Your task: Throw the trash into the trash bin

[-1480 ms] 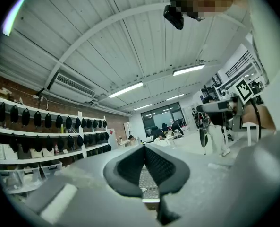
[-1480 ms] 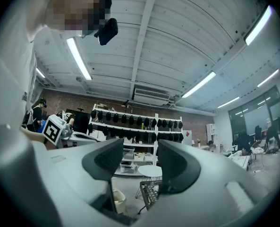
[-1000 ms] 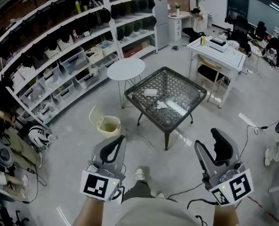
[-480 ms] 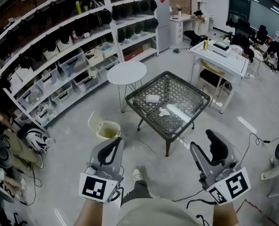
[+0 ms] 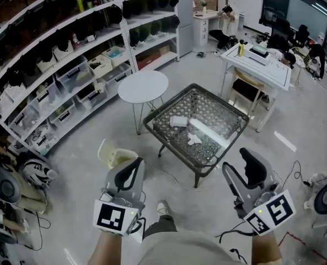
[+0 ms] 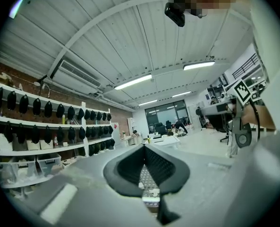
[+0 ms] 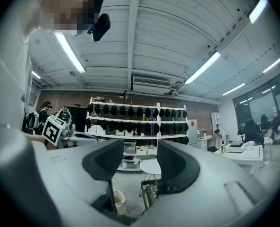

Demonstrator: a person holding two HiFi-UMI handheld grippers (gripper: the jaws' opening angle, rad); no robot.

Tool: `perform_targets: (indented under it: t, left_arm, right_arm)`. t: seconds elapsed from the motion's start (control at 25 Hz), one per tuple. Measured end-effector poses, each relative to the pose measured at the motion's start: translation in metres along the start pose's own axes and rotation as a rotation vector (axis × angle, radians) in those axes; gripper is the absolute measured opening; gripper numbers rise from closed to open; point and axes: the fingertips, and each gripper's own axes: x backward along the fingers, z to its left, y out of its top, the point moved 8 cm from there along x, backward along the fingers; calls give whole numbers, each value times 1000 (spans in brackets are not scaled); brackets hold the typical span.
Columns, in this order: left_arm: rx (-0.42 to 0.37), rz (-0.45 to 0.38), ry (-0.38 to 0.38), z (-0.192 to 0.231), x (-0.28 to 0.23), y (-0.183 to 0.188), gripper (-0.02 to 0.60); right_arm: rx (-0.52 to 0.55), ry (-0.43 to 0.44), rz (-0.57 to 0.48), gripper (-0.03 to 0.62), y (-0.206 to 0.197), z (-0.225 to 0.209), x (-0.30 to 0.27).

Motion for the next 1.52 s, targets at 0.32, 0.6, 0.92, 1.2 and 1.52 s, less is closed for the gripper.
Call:
perform_targets:
  t: [0.32, 0.6, 0.92, 1.2, 1.52]
  left_arm:
    - [9, 2, -15, 95, -52, -7, 2]
    - [16, -9, -57, 157, -88, -22, 2]
    - [71, 37, -59, 188, -120, -46, 2]
    - [104, 84, -35, 196, -158, -53, 2]
    - [83, 130, -44, 184, -225, -70, 2]
  right_arm:
    - [-16, -67, 2, 229, 6, -11, -95]
    - [-3, -124, 23, 229, -3, -14, -163]
    - [-12, -138, 83, 229, -19, -31, -210]
    - [-31, -128, 135, 229, -36, -69, -240]
    - [-87, -93, 223, 229, -84, -129, -272]
